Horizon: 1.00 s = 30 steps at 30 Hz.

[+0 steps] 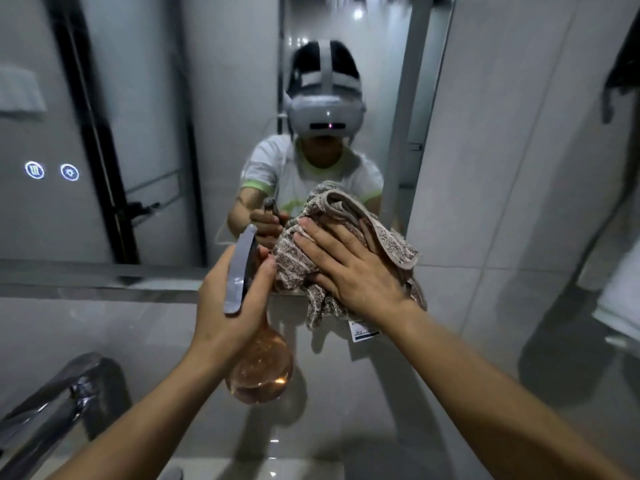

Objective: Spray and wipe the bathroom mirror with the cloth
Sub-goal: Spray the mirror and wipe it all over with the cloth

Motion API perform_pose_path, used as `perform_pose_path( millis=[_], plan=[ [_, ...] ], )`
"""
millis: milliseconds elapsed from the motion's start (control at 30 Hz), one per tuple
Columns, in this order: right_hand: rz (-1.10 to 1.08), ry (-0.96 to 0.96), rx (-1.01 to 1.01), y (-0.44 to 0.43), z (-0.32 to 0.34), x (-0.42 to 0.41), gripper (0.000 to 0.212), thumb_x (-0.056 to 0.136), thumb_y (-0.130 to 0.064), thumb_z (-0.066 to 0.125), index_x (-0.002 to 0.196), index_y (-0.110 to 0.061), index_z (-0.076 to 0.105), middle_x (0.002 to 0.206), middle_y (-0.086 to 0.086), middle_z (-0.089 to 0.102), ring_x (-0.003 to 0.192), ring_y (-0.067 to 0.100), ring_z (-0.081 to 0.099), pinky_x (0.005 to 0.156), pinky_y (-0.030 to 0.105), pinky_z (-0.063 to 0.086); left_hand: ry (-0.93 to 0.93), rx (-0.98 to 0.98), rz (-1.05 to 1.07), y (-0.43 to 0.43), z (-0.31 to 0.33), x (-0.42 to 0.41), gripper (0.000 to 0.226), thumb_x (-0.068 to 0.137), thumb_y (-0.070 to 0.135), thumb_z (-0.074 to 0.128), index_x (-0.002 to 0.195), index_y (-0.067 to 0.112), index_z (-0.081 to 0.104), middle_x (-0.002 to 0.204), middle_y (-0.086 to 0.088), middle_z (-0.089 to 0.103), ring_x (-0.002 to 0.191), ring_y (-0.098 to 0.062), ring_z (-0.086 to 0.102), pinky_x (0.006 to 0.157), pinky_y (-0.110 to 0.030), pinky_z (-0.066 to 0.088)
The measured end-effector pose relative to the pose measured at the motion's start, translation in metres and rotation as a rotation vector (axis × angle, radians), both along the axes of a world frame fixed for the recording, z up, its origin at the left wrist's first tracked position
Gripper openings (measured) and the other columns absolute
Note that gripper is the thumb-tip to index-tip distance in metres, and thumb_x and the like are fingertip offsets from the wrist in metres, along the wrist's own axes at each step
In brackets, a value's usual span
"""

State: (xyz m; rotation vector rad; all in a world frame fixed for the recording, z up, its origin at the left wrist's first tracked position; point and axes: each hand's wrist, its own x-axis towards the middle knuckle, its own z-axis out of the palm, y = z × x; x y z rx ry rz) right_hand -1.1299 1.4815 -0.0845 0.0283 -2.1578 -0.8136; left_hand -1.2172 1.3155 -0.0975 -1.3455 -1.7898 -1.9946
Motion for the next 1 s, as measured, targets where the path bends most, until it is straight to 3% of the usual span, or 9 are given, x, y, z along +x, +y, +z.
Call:
perform_pose_path(
  millis=[67,167,400,600,667,767,867,933,1000],
  plan=[
    [-0.099,0.066,0.042,0.004,-0.003,0.003,0.053,0.085,-0.034,0.041,0.135,-0.018,0.033,0.142,-0.003,0.041,0.138,0.015,0.002,0.114,0.036,-0.011,0.023,-0.005,-0.010,-0.002,0.004,0.001,0.005,0.084,0.030,0.055,0.088,0.029,0.057,0.081,-0.002,0.062,0.075,-0.011,0.058,0.062,-0.015,0.045],
    [-0.237,0.103,-0.055,0.015,-0.015,0.013,0.058,0.086,-0.043,0.035,0.140,-0.028,0.023,0.147,-0.008,0.020,0.135,0.017,0.018,0.107,0.054,0.005,0.049,-0.021,-0.005,-0.006,0.010,0.003,0.020,0.089,0.020,0.057,0.086,0.039,0.051,0.082,-0.003,0.060,0.079,-0.014,0.056,0.061,-0.012,0.045],
    [-0.267,0.219,-0.347,0.015,-0.033,0.034,0.058,0.085,-0.033,0.037,0.141,-0.025,0.025,0.148,-0.004,0.021,0.135,0.020,0.020,0.096,0.048,0.038,0.020,-0.012,-0.020,-0.007,0.017,0.018,0.007,0.089,0.021,0.057,0.085,0.027,0.057,0.078,-0.006,0.061,0.077,-0.017,0.057,0.059,-0.024,0.047],
    [-0.323,0.221,-0.391,0.008,-0.032,0.028,0.068,0.084,-0.033,0.035,0.146,-0.027,0.009,0.149,-0.004,0.017,0.141,0.012,-0.011,0.110,0.043,0.007,0.087,0.018,-0.042,-0.001,0.035,0.027,0.019,0.080,0.033,0.052,0.086,0.017,0.060,0.077,-0.008,0.063,0.075,-0.019,0.058,0.059,-0.024,0.046],
    [-0.324,0.248,-0.398,0.007,-0.022,0.024,0.071,0.084,-0.034,0.035,0.147,-0.027,0.002,0.150,-0.004,0.016,0.141,0.012,-0.011,0.111,0.042,0.004,0.095,0.038,-0.058,0.003,0.047,0.027,0.010,0.082,0.031,0.054,0.087,0.024,0.059,0.082,-0.010,0.065,0.079,-0.018,0.059,0.062,-0.023,0.048],
    [-0.305,0.351,-0.418,0.005,0.021,0.008,0.066,0.083,-0.036,0.033,0.145,-0.024,0.013,0.150,-0.004,0.018,0.141,0.012,-0.008,0.111,0.042,0.004,0.125,0.069,-0.062,0.009,0.071,0.020,0.009,0.083,0.030,0.055,0.091,0.029,0.060,0.087,-0.001,0.067,0.083,-0.008,0.061,0.064,-0.011,0.048],
    [-0.261,0.420,-0.407,0.000,0.080,-0.009,0.065,0.081,-0.038,0.033,0.142,-0.019,0.023,0.149,0.001,0.031,0.138,0.016,0.013,0.108,0.043,0.008,0.139,0.073,-0.094,0.013,0.099,0.013,0.019,0.080,0.038,0.053,0.098,0.042,0.056,0.098,0.011,0.065,0.091,0.003,0.062,0.071,-0.008,0.047],
    [-0.218,0.445,-0.385,-0.006,0.120,-0.018,0.065,0.082,-0.038,0.033,0.142,-0.016,0.025,0.148,0.004,0.033,0.136,0.018,0.016,0.108,0.042,0.005,0.135,0.088,-0.089,0.015,0.119,0.005,0.018,0.079,0.038,0.054,0.096,0.041,0.059,0.100,0.005,0.068,0.093,-0.005,0.064,0.079,-0.023,0.052],
    [-0.215,0.428,-0.366,-0.012,0.160,-0.025,0.063,0.088,-0.039,0.035,0.145,-0.019,0.017,0.153,0.003,0.020,0.140,0.018,0.008,0.110,0.039,-0.004,0.081,0.149,-0.081,0.015,0.143,-0.001,0.016,0.077,0.032,0.057,0.089,0.025,0.066,0.092,-0.010,0.070,0.089,-0.025,0.066,0.080,-0.043,0.052]
  ],
)
